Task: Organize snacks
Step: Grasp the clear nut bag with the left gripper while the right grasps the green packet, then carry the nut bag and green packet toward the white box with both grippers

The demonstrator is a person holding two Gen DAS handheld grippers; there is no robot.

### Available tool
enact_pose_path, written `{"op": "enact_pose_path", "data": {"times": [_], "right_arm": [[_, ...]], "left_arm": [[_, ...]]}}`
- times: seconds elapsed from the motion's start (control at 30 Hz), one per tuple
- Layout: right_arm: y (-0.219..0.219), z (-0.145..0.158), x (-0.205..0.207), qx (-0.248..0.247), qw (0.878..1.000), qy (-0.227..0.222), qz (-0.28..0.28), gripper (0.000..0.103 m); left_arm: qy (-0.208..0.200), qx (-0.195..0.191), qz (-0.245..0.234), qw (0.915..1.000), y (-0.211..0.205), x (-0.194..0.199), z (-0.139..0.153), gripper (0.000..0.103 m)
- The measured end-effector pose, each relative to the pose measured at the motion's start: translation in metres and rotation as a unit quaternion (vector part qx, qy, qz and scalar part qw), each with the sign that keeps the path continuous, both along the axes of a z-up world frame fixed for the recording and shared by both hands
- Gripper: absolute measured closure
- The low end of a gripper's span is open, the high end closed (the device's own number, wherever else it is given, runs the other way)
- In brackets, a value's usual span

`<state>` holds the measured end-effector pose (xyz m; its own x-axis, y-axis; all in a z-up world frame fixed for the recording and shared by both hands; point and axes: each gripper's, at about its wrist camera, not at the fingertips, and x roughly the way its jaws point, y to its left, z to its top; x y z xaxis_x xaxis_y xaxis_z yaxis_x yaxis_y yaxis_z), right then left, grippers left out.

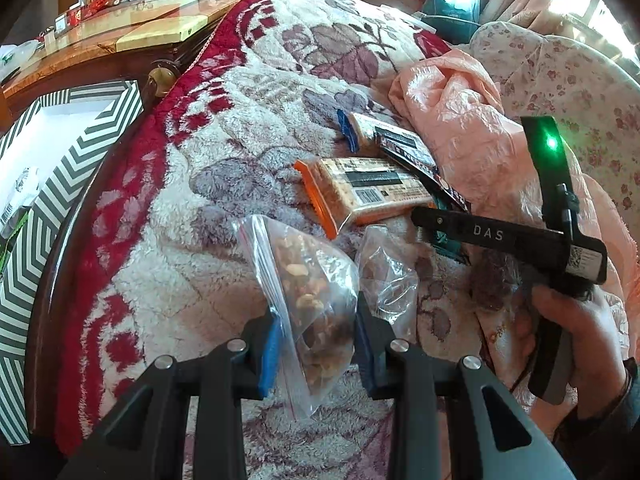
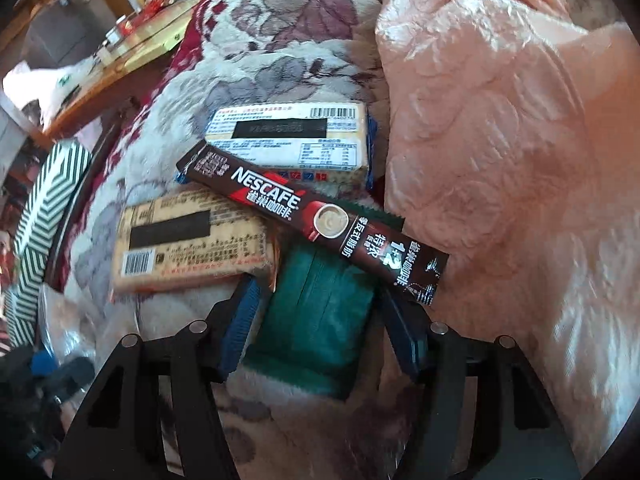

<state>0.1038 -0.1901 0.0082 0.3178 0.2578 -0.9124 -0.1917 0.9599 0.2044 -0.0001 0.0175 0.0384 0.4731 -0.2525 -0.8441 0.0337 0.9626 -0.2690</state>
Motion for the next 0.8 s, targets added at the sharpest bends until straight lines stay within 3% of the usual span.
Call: {"op": "enact_pose_path", "data": {"times": [0.07, 0.2, 0.6, 0.7, 0.8], "right_arm": [[0.000, -0.001, -0.001, 0.002, 1.000, -0.003, 0.008, 0.044], [0.002, 0.003, -0.013, -0.013, 0.999, -0.003, 0.029, 0.057], [0.017, 0.031, -0.078, 0.023, 0.995, -0.013, 0.096, 0.059], [0.027, 0.028, -0.090, -0.003, 0.993, -0.010, 0.115, 0.059], [0.030, 0.025, -0.093, -0.018, 0.992, -0.009, 0.121, 0.058]], "left_arm": [[-0.001, -0.002, 0.000, 1.0000, 0.001, -0.001, 0.000, 0.069], [-0.001, -0.002, -0.001, 1.0000, 0.001, -0.001, 0.001, 0.069], [-0.005, 0.008, 0.004, 0.9999, 0.015, -0.018, 0.005, 0.069], [0.004, 0.016, 0.001, 0.9999, 0.017, -0.020, 0.002, 0.068], [0.014, -0.002, 0.011, 0.9998, 0.021, -0.018, -0.002, 0.068]]}}
